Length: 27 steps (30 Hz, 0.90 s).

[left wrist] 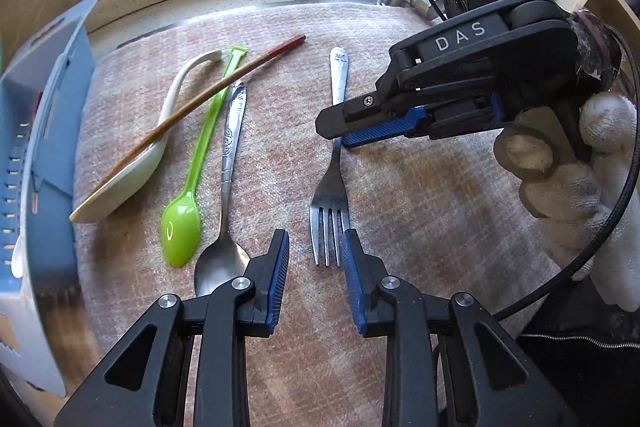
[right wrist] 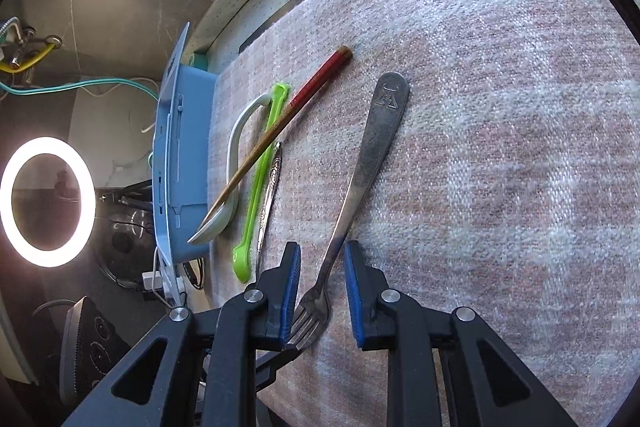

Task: Organize utensils
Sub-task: 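Lower the right tool onto the steel fork handle and close, then carry the steel fork into the blue basket and open the right tool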

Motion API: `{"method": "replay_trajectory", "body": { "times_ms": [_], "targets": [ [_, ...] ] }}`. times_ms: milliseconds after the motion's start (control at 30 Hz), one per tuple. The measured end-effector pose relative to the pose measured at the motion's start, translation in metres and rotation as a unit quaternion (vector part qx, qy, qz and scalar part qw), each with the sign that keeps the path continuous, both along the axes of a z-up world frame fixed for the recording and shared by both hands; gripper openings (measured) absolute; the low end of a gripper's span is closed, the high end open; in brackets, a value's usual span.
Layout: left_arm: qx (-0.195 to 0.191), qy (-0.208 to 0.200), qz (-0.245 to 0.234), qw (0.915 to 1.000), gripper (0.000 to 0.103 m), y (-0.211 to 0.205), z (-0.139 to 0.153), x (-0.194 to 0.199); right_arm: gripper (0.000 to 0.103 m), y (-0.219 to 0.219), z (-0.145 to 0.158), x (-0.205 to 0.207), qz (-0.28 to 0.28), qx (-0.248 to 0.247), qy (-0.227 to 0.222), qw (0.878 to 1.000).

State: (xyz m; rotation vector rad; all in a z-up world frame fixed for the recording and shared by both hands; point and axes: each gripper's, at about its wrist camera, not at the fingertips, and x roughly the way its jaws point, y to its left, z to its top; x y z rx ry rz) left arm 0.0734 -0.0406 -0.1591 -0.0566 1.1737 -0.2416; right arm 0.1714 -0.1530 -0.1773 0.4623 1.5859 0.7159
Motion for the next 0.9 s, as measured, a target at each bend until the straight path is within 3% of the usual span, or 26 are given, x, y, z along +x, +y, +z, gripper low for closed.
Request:
{"method": "replay_trajectory", "body": {
  "times_ms": [267,333,433,500,567,700,900],
  "targets": [
    [-0.024,0.002,0.000,0.9997,0.029,-0.007,0.001,0.001,0.018,0.009,-0.004,-0.004,0.010,-0.025,-0.018,0.999],
    [-0.012,0.001,0.000,0.9999,0.038,-0.008,-0.002,-0.003,0.018,0.009,-0.006,-0.005,0.009,-0.026,-0.021,0.999],
    [0.008,0.010,0.002,0.9999,0.038,-0.011,-0.011,-0.004,0.018,0.009,-0.008,-0.006,0.007,-0.028,-0.020,0.999],
    [0.003,0.010,0.009,0.9999,0.038,-0.010,-0.014,-0.003,0.018,0.010,-0.010,-0.006,0.008,-0.029,-0.021,0.999],
    [-0.005,0.009,0.009,0.9999,0.037,-0.008,-0.015,-0.001,0.018,0.010,-0.011,-0.005,0.007,-0.028,-0.017,0.999],
    [-0.007,0.005,0.010,0.9999,0.021,-0.006,-0.017,0.002,0.018,0.010,-0.014,-0.007,0.002,-0.022,-0.006,1.000],
    [-0.010,-0.003,0.012,0.9999,0.021,-0.006,-0.011,0.007,0.008,0.012,-0.015,-0.010,-0.002,-0.026,-0.013,1.000]
  ]
}}
